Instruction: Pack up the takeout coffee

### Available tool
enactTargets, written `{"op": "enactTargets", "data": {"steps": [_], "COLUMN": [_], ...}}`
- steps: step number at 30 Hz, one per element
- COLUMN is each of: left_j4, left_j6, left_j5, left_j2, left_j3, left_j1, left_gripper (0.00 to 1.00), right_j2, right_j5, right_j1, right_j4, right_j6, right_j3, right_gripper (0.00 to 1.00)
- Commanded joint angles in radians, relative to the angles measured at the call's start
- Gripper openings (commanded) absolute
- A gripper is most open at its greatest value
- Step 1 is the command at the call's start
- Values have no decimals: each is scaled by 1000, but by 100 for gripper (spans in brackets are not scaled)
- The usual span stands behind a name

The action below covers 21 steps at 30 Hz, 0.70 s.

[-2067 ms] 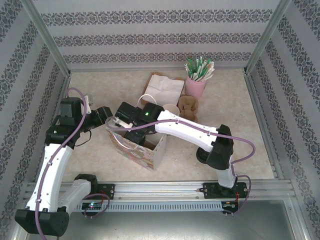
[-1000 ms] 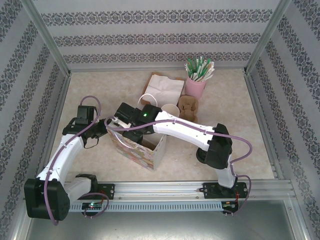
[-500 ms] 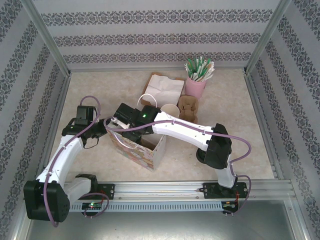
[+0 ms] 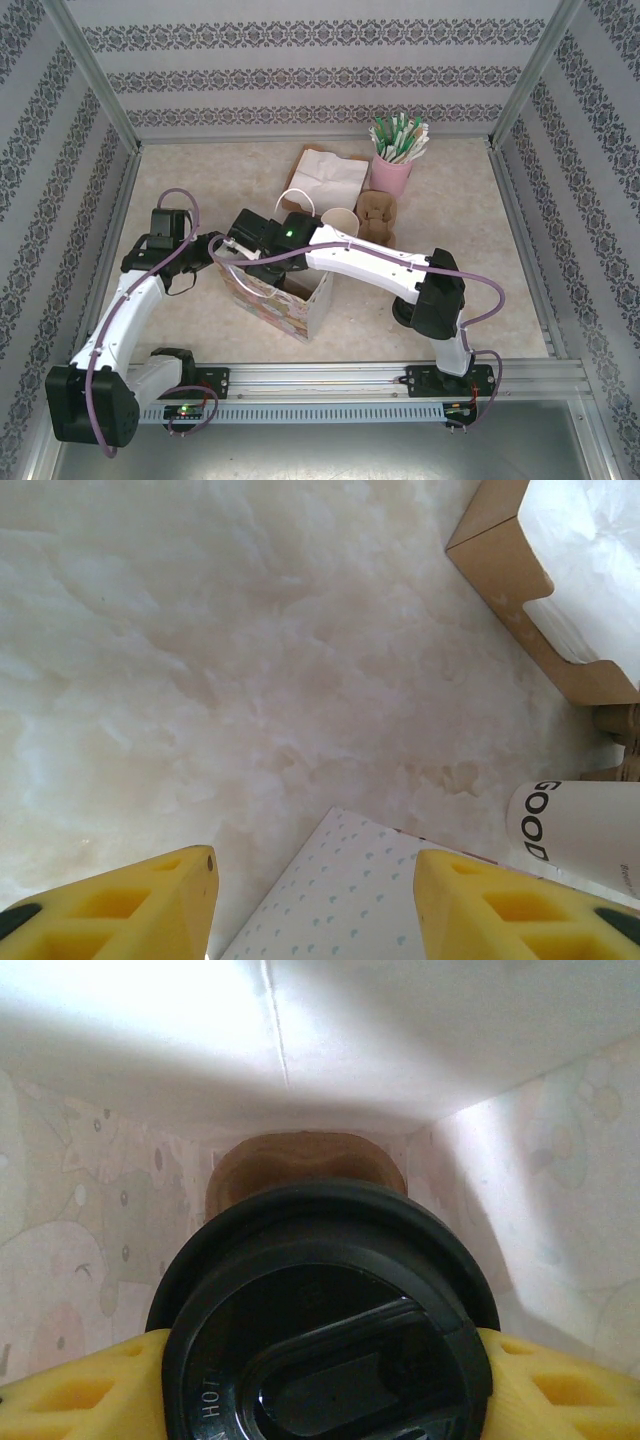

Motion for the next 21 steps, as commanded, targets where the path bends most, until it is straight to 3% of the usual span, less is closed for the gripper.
{"op": "enactTargets", "data": {"steps": [1, 11, 21], "left_j4": [-24, -32, -35], "left_j6": [4, 9, 12], "left_j5": [-11, -14, -16], "left_j2": [-22, -22, -22], "left_j3": [33, 44, 46], "left_j1": [11, 10, 12], "left_gripper": [55, 56, 56], "right_j2": [-20, -59, -34], "right_j5": [60, 30, 30], "right_j1": [14, 20, 19], "right_j4": [-111, -97, -110], "right_j6": [-2, 14, 24], "right_j3": [16, 66, 10], "right_gripper": [47, 47, 47]}}
